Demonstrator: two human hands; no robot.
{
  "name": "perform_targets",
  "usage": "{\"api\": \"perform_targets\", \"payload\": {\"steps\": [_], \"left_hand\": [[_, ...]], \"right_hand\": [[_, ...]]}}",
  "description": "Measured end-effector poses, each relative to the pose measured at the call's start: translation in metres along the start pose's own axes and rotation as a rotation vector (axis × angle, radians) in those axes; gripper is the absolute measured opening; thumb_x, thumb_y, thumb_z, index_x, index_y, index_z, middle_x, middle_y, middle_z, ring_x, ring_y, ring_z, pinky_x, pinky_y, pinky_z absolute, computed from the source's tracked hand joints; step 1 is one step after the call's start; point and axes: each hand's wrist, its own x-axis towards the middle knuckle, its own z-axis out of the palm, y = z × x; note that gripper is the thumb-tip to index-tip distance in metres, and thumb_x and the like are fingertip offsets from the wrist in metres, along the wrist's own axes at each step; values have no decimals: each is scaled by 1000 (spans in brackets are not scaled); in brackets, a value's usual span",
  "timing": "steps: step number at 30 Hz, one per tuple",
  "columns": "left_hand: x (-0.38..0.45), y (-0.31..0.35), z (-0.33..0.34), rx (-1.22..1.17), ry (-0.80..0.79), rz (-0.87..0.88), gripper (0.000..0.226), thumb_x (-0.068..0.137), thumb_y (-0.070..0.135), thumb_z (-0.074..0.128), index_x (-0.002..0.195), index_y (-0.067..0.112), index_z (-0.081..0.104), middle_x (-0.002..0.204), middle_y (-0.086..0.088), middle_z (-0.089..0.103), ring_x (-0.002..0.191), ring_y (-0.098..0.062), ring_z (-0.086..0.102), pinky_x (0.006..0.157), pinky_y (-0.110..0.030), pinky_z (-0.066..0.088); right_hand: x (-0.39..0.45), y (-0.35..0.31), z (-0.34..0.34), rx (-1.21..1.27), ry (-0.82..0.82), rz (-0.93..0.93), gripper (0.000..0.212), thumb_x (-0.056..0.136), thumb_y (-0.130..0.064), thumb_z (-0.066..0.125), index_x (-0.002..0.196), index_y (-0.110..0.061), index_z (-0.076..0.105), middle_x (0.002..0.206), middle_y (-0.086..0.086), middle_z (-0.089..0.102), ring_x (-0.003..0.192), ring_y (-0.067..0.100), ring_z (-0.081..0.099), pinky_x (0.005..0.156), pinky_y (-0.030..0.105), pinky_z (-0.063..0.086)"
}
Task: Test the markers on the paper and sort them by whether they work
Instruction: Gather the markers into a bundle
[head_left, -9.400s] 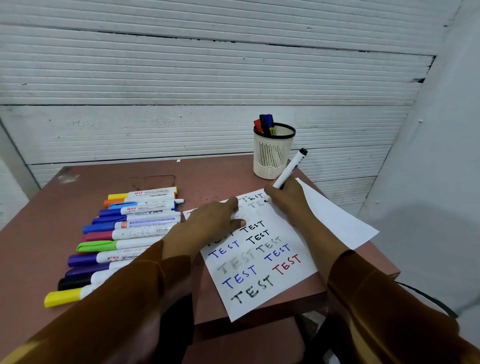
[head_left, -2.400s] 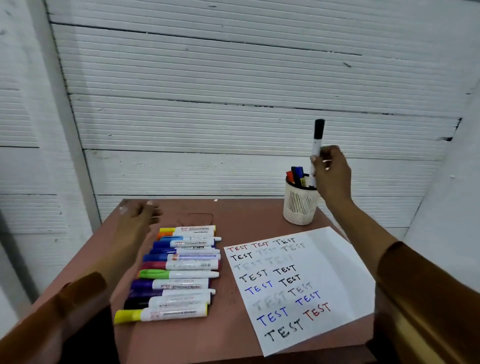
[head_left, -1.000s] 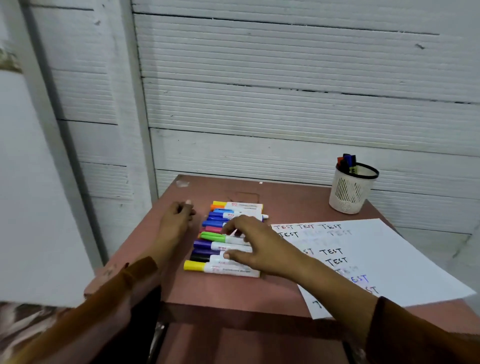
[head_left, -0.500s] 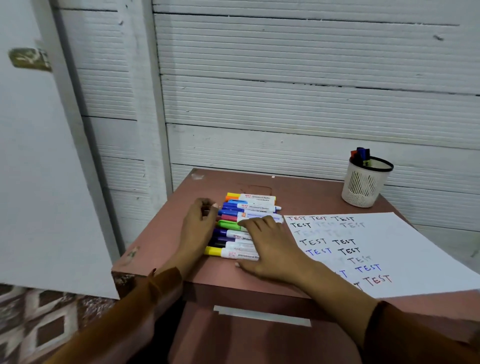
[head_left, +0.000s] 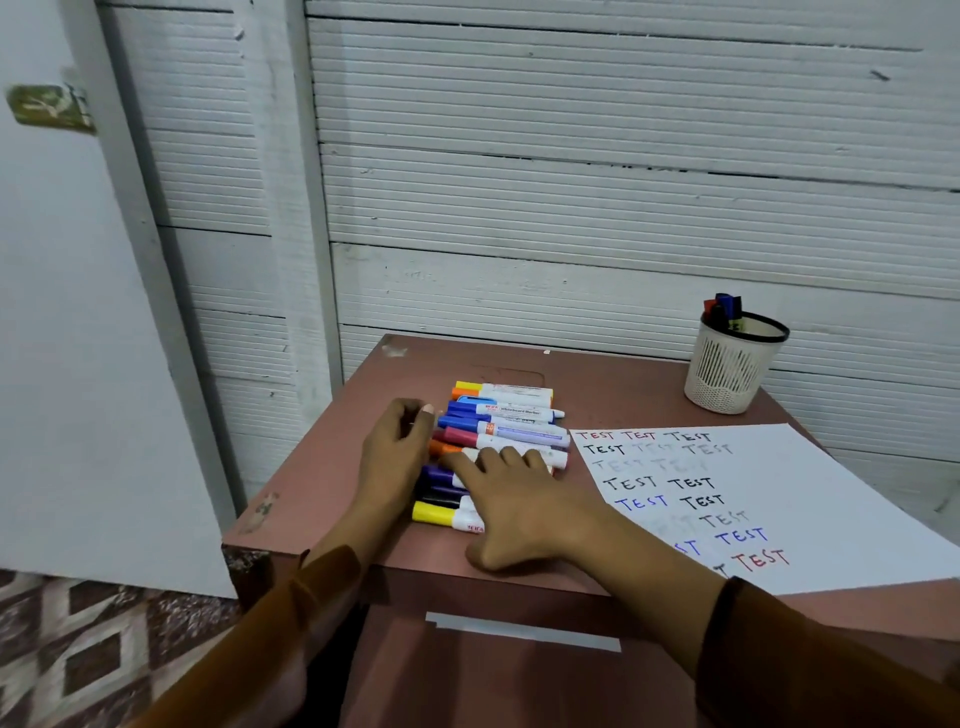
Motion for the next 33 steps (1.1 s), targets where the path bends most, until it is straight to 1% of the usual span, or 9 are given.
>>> {"api": "perform_targets", "payload": {"steps": [3, 7, 11, 15, 17, 24, 27, 30, 33], "left_hand": [[1, -2, 0, -46, 13, -24, 12, 95, 21, 48, 96, 15, 59, 85, 7, 62, 77, -4, 57, 65, -16, 46], [2, -1, 2, -110, 27, -59, 14, 95, 19, 48, 87, 19, 59, 83, 3, 63, 75, -7, 58, 63, -17, 47], [4, -3, 2, -166, 17, -93, 18, 96, 20, 48, 83, 19, 61, 83, -2, 65, 77, -14, 61, 70, -27, 50], [5, -2, 3, -215, 17, -114, 23, 98, 19, 44, 83, 13, 60, 80, -3, 63, 67, -5, 62, 57, -14, 50], [5, -3, 3, -216, 16, -115, 24, 98, 19, 43, 84, 12, 61, 80, -3, 64, 64, -3, 62, 54, -12, 49], [4, 3, 2, -322, 19, -173, 32, 98, 27, 41, 85, 6, 61, 82, -8, 63, 72, -18, 59, 64, -28, 49], [3, 6, 2, -365, 17, -203, 35, 98, 30, 38, 91, 3, 60, 85, -12, 60, 76, -22, 56, 63, -29, 46], [4, 2, 0, -357, 7, -190, 47, 92, 51, 41, 86, 11, 64, 84, -11, 62, 76, -24, 56, 69, -34, 44], [3, 4, -2, -352, -10, -180, 56, 80, 67, 45, 81, 17, 68, 90, -17, 65, 86, -36, 61, 80, -47, 48]], "right_hand": [[4, -4, 3, -11, 33, 31, 74, 80, -29, 62, 140, -18, 21, 131, 11, 37, 120, 29, 35, 102, 40, 27], [8, -3, 6, -6, 89, 56, 54, 85, -22, 57, 132, -10, 32, 129, 13, 43, 117, 29, 40, 97, 39, 31], [6, -2, 9, -1, 146, 60, 49, 87, -22, 56, 129, -9, 35, 126, 13, 47, 114, 29, 44, 95, 38, 33], [5, 0, 10, -17, 202, 50, 43, 88, -19, 54, 127, -8, 38, 123, 14, 51, 109, 30, 48, 88, 36, 35], [5, 0, 9, -14, 224, 42, 40, 88, -15, 53, 125, -7, 39, 121, 14, 53, 107, 30, 50, 81, 34, 33], [4, 0, 10, 65, 306, 99, 41, 88, -19, 54, 124, -8, 40, 122, 12, 53, 109, 30, 50, 79, 33, 33], [5, -2, 7, 150, 366, 123, 38, 87, -20, 56, 119, -7, 41, 119, 12, 54, 107, 30, 52, 72, 32, 29], [8, -4, 7, 379, 489, 152, 30, 86, -20, 58, 109, -9, 44, 106, 9, 57, 98, 26, 53, 67, 28, 25], [9, -8, 7, 662, 616, 165, 25, 84, -17, 60, 94, -17, 37, 89, 1, 51, 81, 18, 49, 58, 29, 26]]}}
